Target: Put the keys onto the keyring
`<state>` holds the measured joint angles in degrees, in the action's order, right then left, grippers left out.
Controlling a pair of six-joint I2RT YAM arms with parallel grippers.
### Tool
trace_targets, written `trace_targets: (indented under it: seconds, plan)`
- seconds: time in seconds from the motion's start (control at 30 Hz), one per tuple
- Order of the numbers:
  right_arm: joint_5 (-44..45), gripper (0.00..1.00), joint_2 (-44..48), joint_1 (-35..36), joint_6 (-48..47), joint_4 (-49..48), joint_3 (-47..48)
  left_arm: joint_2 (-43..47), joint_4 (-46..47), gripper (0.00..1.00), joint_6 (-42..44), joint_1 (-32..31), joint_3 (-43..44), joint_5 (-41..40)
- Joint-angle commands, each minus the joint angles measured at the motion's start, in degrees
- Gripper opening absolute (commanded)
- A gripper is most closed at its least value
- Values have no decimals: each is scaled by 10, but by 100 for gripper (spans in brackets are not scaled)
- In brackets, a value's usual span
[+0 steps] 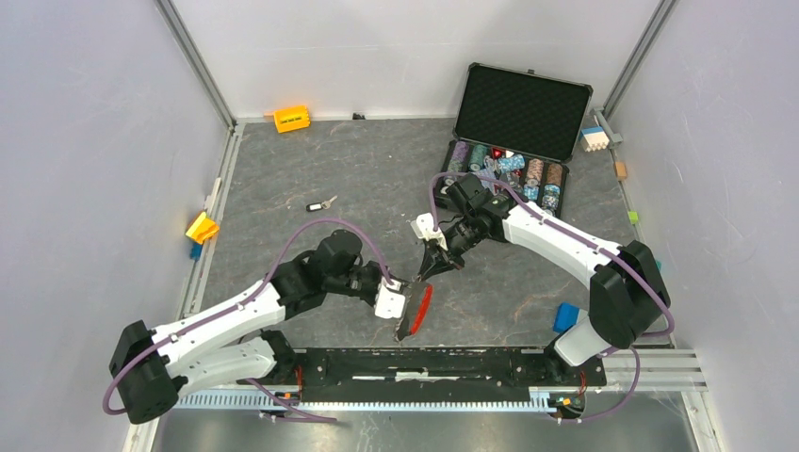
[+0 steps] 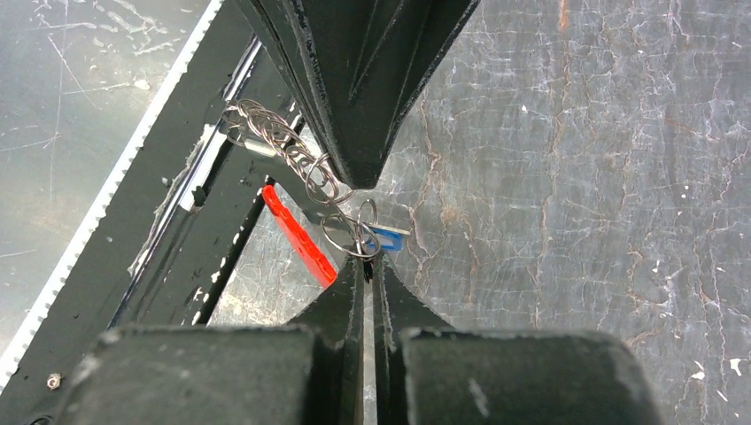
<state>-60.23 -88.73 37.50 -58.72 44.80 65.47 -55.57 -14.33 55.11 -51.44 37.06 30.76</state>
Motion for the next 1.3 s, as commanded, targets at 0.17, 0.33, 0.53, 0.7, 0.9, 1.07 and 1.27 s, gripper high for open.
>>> trace_targets:
  seconds: [0.17,0.33,0.53,0.7,0.9,1.07,1.27]
  plan:
    - [-14,0,9,2,10,-17,5,7,26,2,-30,4,13,66]
    - [-15,0,13,3,12,-19,4,-9,26,2,-27,4,17,75]
    - [-12,0,19,3,11,-20,-3,-21,35,2,-30,4,19,84]
    - [-9,0,20,3,6,-20,-9,-16,52,2,-47,8,15,87]
    - [-7,0,19,3,2,-20,-11,-3,72,2,-68,23,7,112]
    - [-7,0,20,3,7,-23,-9,2,72,2,-67,26,0,130]
    - [-15,0,20,3,13,-26,-9,-18,77,2,-66,26,-3,151]
